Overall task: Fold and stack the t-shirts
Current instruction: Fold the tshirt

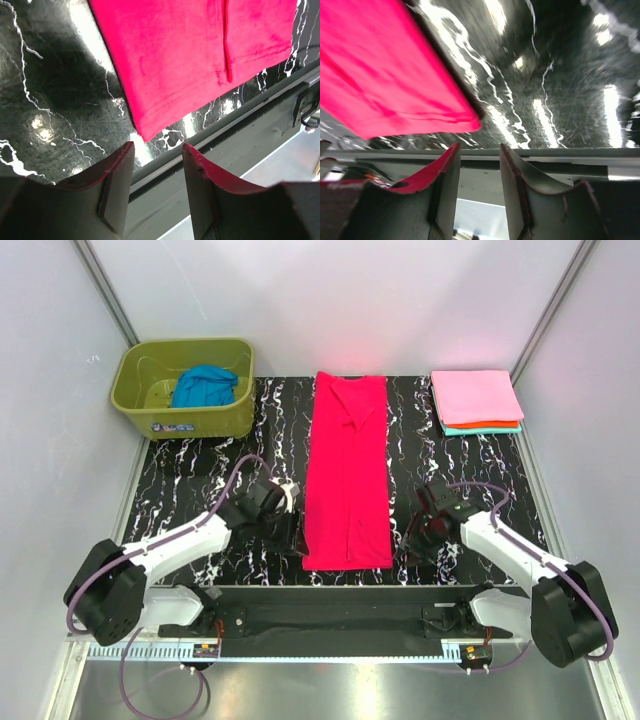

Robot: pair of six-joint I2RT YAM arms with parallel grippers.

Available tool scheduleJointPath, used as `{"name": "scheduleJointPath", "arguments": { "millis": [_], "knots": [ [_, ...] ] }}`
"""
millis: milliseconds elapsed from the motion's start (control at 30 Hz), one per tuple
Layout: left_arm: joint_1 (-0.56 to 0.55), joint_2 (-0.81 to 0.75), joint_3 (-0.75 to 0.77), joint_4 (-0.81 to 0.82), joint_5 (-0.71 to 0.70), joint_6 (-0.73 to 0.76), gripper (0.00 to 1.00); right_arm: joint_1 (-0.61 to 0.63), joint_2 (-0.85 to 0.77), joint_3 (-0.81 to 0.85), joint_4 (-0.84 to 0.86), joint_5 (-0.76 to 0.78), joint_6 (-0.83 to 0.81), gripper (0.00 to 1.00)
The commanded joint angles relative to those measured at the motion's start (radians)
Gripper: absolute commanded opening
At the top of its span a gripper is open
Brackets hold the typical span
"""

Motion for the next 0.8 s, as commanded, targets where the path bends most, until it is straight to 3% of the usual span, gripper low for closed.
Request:
{"name": "scheduleJointPath", "arguments": {
  "millis": [0, 500, 767],
  "knots": [
    [-0.018, -0.027, -0.072, 0.141, -0.018, -0.074, 0.48, 0.052, 0.006, -0.041, 0.1, -0.022, 0.078, 0.44],
    [-0.044, 0.017, -0.185, 0.234, -0.016, -0.131, 0.47, 0.086, 0.034, -0.125, 0.222, 0.011, 0.121, 0.46],
    [-0.058, 0.025, -0.19, 0.239, -0.009, -0.142, 0.34, 0.109, 0.049, -0.151, 0.271, 0.021, 0.142, 0.45]
  ]
}}
